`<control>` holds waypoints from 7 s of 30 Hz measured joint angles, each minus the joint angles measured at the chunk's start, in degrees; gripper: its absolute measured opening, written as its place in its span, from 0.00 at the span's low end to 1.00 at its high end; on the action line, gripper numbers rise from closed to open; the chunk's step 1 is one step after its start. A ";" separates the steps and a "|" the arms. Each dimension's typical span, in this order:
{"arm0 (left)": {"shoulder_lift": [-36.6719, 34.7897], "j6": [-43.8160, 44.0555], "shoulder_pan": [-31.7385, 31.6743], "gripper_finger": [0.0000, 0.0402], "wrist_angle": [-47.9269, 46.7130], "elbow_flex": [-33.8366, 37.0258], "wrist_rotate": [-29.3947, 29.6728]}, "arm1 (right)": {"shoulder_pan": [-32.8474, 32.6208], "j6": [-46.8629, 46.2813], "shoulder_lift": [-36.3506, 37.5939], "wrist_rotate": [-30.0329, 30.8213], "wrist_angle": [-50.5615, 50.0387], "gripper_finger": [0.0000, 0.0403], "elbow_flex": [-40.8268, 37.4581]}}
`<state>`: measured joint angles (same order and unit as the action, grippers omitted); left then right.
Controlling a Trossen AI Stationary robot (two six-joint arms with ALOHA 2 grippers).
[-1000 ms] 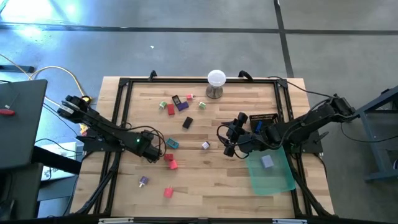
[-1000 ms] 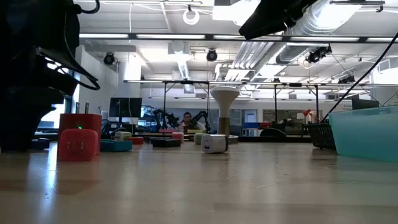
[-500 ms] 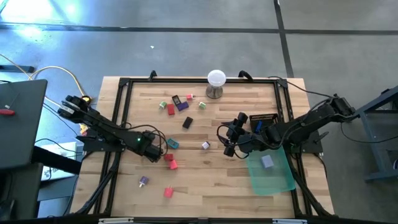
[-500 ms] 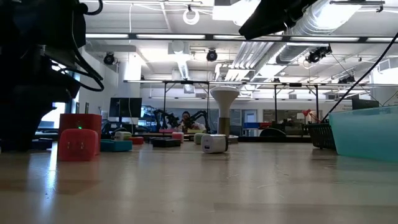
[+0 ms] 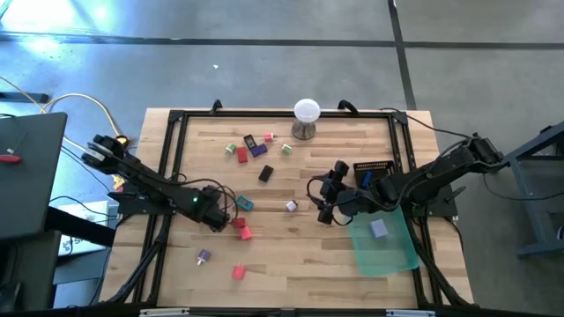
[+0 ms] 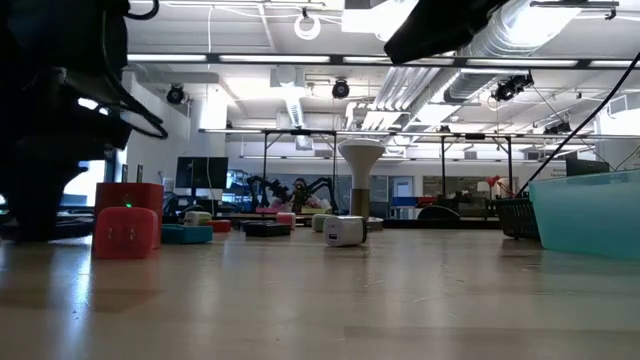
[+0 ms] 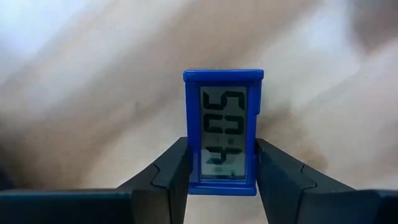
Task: Pick & Place Office items
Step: Put the violet digital clock into the black basket
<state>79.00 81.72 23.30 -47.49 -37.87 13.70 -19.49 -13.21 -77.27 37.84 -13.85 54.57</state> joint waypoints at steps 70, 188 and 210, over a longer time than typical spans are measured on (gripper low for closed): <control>1.92 -75.02 1.30 0.36 78.74 -0.35 16.69 | 5.67 17.54 -17.07 -32.26 40.59 0.61 -0.02; 1.88 -72.83 1.19 0.80 71.69 -0.35 14.33 | 10.60 -56.43 -2.47 14.71 -50.18 0.36 0.00; 1.90 -70.78 1.19 0.80 69.77 -0.31 14.35 | 7.96 -70.82 -0.60 -0.40 -61.81 0.36 -4.08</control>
<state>80.90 10.93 24.49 22.28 -38.17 28.05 -11.53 -84.04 -77.87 37.44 -75.66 50.48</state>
